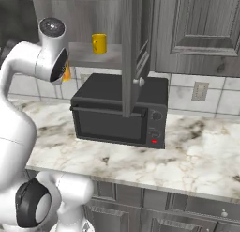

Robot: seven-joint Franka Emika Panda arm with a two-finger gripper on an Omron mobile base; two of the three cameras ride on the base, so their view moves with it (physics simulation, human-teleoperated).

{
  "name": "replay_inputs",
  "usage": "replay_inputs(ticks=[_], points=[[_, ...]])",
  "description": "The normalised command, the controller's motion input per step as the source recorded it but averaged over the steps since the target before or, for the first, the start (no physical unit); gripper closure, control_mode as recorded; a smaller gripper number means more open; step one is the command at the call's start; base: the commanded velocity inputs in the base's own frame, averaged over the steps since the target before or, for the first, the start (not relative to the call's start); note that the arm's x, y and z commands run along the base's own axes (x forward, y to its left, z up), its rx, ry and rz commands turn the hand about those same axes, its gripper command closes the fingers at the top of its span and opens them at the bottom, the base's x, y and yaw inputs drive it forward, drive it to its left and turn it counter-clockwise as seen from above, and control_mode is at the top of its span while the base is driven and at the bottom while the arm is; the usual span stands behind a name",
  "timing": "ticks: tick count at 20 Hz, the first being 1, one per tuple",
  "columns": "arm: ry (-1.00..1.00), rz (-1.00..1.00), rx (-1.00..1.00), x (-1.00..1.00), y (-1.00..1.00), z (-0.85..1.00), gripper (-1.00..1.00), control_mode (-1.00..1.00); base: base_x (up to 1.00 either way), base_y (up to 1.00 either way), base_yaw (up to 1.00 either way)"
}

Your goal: There is a tray on the dining counter. Grab the cup, mug, and pitcher and place them on the tray. The pitcher may be placed next to the tray if it cannot fit the tray.

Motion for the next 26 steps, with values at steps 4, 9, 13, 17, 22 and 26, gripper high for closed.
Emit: replay_inputs(ticks=[4, 9, 13, 17, 22, 26], points=[[0.24, 0.0, -0.05, -0.56, 0.0, -0.25, 1.0, -1.0, 0.0, 0.0, 0.0], [0.3, 0.0, -0.06, -0.43, 0.0, -0.25, 1.0, -1.0, 0.0, 0.0, 0.0], [0.3, 0.0, -0.03, -0.38, -0.02, -0.21, 1.0, -1.0, 0.0, 0.0, 0.0], [0.25, 0.0, 0.0, -0.13, -0.1, -0.02, 1.0, -1.0, 0.0, 0.0, 0.0], [0.21, 0.0, 0.0, -0.04, -0.26, 0.0, 1.0, -1.0, 0.0, 0.0, 0.0], [0.06, 0.0, 0.0, -0.2, -0.16, -0.08, 1.0, -1.0, 0.0, 0.0, 0.0]])
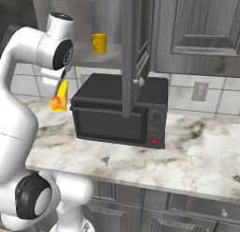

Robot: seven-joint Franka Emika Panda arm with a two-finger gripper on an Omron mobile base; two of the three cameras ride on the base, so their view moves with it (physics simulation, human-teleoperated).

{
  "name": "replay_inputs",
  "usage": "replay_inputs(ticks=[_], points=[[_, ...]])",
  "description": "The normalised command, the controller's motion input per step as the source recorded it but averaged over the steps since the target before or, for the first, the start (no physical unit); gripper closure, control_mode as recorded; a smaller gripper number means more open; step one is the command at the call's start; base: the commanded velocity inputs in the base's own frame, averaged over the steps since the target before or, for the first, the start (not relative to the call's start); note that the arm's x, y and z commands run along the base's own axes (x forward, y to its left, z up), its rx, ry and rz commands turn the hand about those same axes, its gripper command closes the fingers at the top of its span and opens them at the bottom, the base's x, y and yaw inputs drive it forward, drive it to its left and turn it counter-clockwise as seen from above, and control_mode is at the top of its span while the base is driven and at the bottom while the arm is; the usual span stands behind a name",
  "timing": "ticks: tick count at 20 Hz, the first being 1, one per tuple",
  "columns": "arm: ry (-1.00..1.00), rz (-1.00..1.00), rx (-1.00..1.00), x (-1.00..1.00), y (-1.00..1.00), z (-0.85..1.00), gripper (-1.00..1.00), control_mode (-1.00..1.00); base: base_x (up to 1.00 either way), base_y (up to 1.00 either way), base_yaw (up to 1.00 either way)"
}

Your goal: There is a tray on the dining counter. Grab the cup, mug, and pitcher and place them on the tray. The pitcher may be placed next to the tray if it cannot fit the tray.

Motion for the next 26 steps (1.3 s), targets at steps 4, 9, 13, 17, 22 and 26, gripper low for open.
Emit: replay_inputs(ticks=[4, 9, 13, 17, 22, 26], points=[[-0.08, 0.0, 0.0, -0.52, -0.14, -0.09, 1.0, -1.0, 0.0, 0.0, 0.0], [-0.23, 0.0, 0.0, -0.57, -0.08, 0.0, 1.0, -1.0, 0.0, 0.0, 0.0], [-0.13, 0.0, 0.0, -0.29, -0.11, 0.0, 1.0, -1.0, 0.0, 0.0, 0.0], [-0.12, 0.0, 0.0, -0.2, -0.18, 0.01, 1.0, -1.0, 0.0, 0.0, 0.0], [-0.06, 0.0, 0.0, -0.04, -0.15, 0.07, 1.0, -1.0, 0.0, 0.0, 0.0], [0.0, 0.0, 0.0, -0.04, -0.1, 0.06, 1.0, -1.0, 0.0, 0.0, 0.0]])
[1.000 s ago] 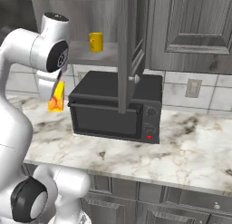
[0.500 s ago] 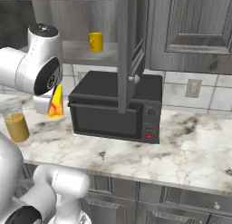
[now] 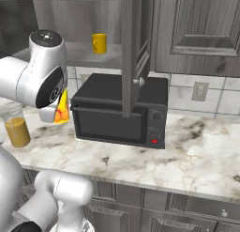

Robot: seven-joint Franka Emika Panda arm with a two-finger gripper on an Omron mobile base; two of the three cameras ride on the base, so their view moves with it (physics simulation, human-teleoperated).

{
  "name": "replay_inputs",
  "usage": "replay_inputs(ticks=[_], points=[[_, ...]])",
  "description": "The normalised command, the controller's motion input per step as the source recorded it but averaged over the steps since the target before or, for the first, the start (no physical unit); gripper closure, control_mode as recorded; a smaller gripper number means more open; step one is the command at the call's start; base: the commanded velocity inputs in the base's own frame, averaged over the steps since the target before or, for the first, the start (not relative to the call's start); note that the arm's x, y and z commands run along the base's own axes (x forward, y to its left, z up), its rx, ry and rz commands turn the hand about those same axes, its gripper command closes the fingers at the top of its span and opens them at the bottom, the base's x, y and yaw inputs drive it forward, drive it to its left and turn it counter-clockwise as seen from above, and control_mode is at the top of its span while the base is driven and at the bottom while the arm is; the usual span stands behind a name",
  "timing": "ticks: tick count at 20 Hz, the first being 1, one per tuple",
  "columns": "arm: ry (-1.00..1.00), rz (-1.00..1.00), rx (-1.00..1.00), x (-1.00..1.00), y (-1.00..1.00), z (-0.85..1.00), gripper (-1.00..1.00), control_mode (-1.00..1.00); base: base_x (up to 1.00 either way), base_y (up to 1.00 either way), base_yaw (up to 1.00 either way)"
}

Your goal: There is a tray on the dining counter. Grab the cup, mug, and pitcher and place them on the tray. The pitcher may be placed next to the tray if it cannot fit the tray.

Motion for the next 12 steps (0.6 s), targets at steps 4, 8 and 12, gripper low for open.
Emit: replay_inputs(ticks=[4, 8, 12], points=[[-0.02, 0.0, 0.0, -0.03, -0.1, 0.03, 1.0, -1.0, 0.0, 0.0, 0.0], [0.0, 0.0, 0.0, 0.0, 0.0, 0.0, 1.0, 1.0, -0.31, -0.08, 0.0], [0.0, 0.0, 0.0, 0.0, 0.0, 0.0, 1.0, 1.0, -0.86, -0.16, 0.13]])
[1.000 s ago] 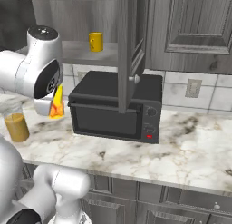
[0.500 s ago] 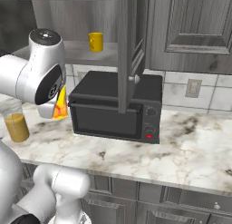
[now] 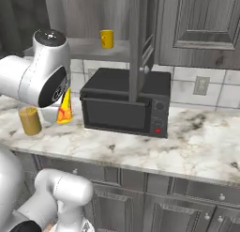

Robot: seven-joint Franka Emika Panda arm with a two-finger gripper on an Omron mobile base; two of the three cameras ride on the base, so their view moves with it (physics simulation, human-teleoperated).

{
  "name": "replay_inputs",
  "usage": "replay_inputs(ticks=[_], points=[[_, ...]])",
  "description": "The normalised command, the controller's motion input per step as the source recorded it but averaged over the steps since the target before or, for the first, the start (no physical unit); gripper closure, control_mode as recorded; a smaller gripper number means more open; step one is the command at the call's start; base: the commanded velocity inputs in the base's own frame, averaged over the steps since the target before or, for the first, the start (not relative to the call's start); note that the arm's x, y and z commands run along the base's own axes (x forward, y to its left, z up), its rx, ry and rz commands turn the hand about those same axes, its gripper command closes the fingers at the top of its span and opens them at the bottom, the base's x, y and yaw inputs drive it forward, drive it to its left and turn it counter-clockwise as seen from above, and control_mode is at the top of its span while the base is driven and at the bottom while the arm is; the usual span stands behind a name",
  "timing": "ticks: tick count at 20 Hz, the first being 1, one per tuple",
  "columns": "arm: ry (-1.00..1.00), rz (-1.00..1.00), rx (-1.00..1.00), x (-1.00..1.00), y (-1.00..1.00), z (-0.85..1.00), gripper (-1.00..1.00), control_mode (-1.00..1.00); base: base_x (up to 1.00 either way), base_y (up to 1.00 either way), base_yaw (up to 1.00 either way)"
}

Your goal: There is a tray on the dining counter. Grab the cup, mug, and pitcher and place them on the tray. The pitcher may be placed next to the tray if it cannot fit the tray.

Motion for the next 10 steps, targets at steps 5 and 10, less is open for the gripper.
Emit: replay_inputs(ticks=[5, 10], points=[[0.0, 0.0, 0.0, 0.0, 0.0, 0.0, 1.0, 1.0, -0.88, -0.01, 0.49], [0.0, 0.0, 0.0, 0.0, 0.0, 0.0, 1.0, 1.0, -0.59, 0.0, 0.79]])
